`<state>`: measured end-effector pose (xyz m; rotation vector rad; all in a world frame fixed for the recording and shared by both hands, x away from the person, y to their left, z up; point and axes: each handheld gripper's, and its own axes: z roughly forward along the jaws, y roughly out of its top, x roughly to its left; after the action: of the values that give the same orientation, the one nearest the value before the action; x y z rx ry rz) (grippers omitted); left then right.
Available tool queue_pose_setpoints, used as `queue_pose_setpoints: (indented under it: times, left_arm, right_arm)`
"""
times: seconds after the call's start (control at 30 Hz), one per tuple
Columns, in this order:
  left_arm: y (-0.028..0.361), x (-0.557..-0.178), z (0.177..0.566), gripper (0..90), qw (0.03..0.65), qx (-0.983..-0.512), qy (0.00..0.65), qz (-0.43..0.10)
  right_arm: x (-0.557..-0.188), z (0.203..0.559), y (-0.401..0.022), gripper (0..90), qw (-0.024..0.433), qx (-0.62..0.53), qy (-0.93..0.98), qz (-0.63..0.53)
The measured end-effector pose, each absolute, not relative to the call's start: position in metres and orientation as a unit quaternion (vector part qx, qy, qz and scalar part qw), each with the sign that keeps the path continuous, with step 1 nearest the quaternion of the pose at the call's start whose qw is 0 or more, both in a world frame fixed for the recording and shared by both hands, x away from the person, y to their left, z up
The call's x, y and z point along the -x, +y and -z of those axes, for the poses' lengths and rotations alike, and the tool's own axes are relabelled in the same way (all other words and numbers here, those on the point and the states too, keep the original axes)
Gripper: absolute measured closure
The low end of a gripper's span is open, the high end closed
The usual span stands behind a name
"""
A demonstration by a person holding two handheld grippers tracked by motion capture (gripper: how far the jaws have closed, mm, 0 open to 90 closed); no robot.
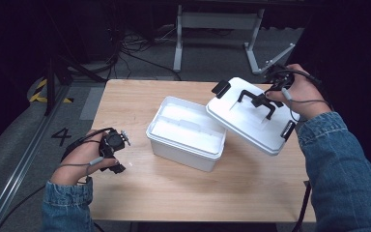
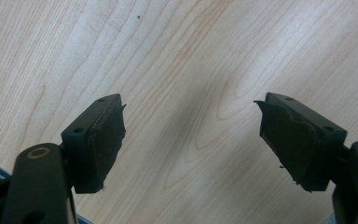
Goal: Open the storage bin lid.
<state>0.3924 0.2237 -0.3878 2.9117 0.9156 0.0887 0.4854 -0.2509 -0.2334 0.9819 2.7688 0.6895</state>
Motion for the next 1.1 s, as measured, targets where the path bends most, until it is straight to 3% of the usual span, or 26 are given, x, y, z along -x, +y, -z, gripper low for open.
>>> queue_pose_setpoints:
  times: [0.5, 1.1]
  left_arm:
    - [0.226, -0.394, 0.389, 23.1, 0.044, -0.952, 0.301, -0.028]
    - [0.228, -0.394, 0.390, 23.1, 0.048, -0.951, 0.306, -0.026]
  right_arm:
    - [-0.490, 0.255, -0.299, 84.0, 0.088, -0.427, 0.876, -0.206]
    - [-0.501, 0.307, -0.308, 84.0, 0.089, -0.507, 0.834, -0.197]
